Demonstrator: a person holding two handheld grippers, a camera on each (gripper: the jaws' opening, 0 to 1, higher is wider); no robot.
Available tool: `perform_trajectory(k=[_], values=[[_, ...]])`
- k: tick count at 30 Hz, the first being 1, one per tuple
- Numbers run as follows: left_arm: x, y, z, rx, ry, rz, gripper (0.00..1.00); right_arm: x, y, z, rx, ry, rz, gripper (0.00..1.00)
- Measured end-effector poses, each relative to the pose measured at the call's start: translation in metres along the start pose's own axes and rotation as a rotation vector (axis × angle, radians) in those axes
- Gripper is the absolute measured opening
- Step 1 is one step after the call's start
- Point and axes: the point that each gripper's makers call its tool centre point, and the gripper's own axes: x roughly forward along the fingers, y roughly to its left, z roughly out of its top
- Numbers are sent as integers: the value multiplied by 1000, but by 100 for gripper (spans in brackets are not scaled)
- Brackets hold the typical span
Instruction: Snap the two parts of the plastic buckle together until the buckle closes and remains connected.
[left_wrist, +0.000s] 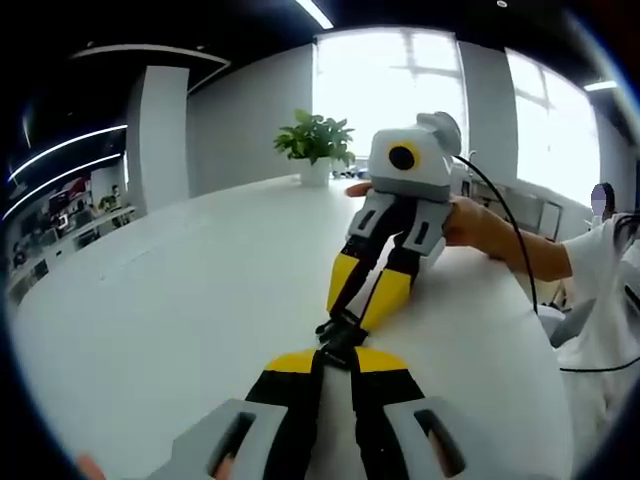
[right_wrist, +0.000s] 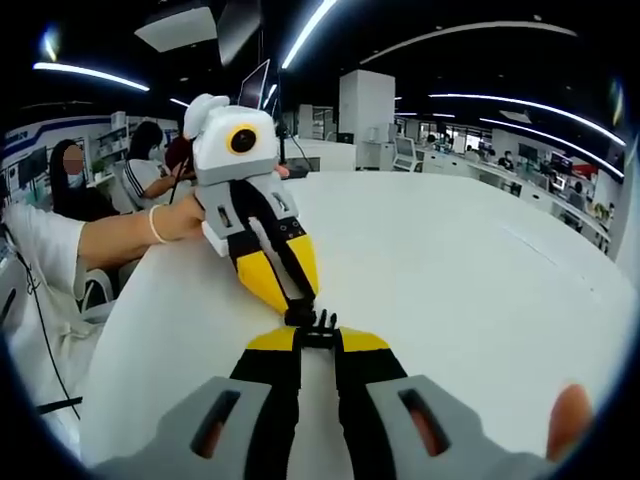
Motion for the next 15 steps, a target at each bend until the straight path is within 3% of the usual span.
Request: perform_trajectory(k=[7,15], values=[[0,-2,0,-26,-9,-25,11,-5,-1,8,21,-53,20,8],[-3,-3,-1,-28,-11,-35,11,-2,7,5,15,-25,7,11]])
